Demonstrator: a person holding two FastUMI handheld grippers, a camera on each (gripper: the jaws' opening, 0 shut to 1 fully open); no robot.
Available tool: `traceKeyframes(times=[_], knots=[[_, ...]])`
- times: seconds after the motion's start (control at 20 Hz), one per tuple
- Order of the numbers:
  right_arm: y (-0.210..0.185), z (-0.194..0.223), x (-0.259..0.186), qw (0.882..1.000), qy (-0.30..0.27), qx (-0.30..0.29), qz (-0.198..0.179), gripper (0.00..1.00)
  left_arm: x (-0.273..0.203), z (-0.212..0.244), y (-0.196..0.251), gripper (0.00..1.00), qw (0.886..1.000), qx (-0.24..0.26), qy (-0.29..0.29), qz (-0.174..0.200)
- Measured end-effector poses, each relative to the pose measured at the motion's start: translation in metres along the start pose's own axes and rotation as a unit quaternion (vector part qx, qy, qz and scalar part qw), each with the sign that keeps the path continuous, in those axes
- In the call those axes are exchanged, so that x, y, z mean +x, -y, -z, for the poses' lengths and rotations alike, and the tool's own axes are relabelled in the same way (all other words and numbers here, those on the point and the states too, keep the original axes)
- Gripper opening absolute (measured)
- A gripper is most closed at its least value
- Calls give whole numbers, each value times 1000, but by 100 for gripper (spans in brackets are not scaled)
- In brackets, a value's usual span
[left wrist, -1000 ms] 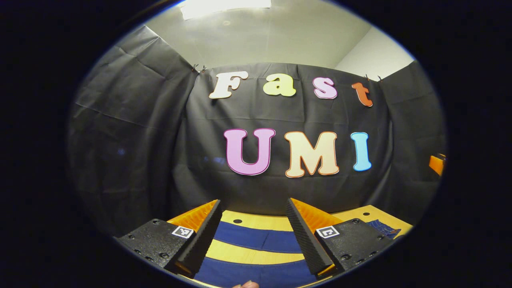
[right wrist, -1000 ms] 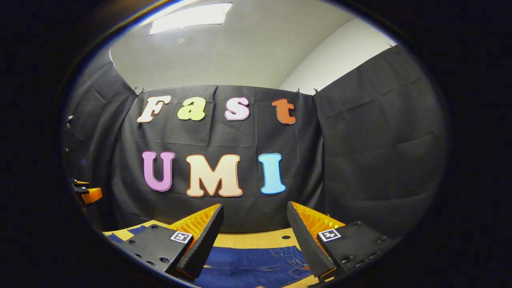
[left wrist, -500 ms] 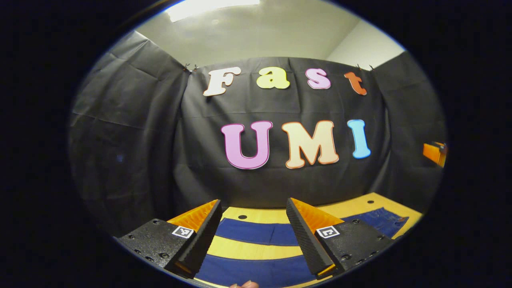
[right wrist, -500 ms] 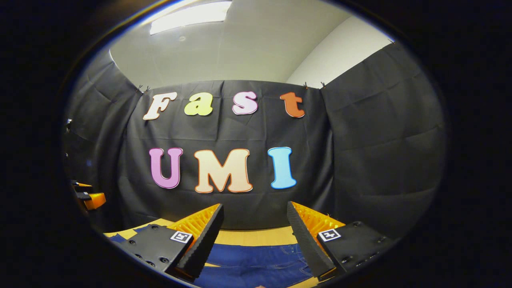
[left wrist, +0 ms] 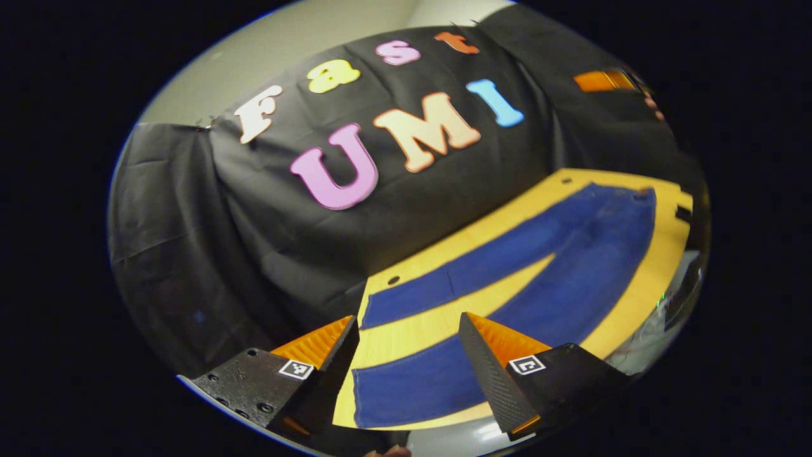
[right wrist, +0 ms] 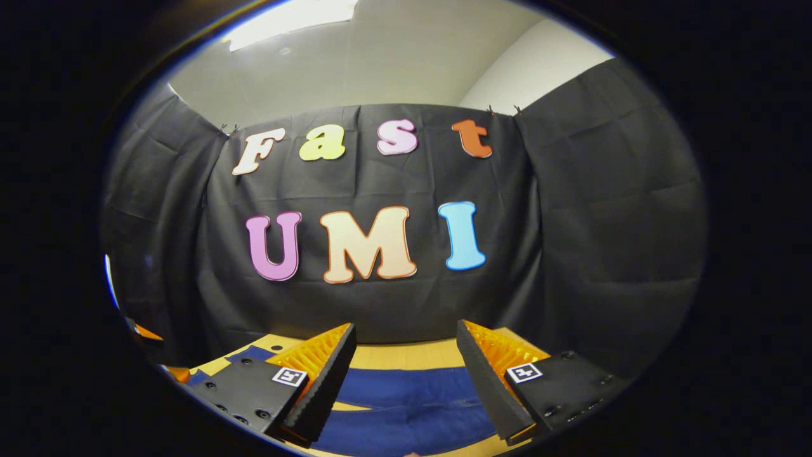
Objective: Grasp the waist and the cuffs of the jeans and fold them to make the two legs overlap; first hold the waist and fold one-third of the jeans toward the cuffs, then hold the cuffs and fold the remaining one-third in the same direction to finish folding.
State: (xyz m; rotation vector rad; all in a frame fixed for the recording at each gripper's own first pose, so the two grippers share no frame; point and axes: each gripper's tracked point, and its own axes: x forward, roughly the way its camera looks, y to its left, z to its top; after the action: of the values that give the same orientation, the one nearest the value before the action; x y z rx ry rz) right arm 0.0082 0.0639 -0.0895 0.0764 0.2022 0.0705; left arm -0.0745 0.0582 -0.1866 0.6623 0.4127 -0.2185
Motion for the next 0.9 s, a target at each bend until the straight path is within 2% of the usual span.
traceKeyframes(times=[0.05,0.1,0.2,0.3,0.35,0.55,0.65,0.75,0.8,0.9], knots=[[-3,8,0,1000,-10,1,1,94,2,16,5,95,1000,20,-16,11],[-6,12,-2,1000,-17,0,3,98,4,30,11,95,999,37,-28,26],[-12,17,-5,1000,-21,-7,5,94,8,53,21,95,995,69,-50,49],[-16,22,-6,1000,-25,-18,6,98,13,78,27,95,990,103,-72,65],[-18,23,-6,999,-25,-23,7,94,15,93,29,95,986,121,-83,73],[-15,28,-13,998,-27,-44,19,98,21,139,29,95,969,196,-119,97],[-13,30,-15,998,-31,-51,27,94,28,157,30,95,960,219,-136,113],[-10,30,-16,997,-32,-54,35,98,32,170,32,95,952,235,-149,125],[-9,31,-17,997,-33,-54,38,94,32,176,31,95,949,240,-155,130],[-11,29,-17,997,-31,-53,41,98,34,187,36,95,944,245,-166,146]])
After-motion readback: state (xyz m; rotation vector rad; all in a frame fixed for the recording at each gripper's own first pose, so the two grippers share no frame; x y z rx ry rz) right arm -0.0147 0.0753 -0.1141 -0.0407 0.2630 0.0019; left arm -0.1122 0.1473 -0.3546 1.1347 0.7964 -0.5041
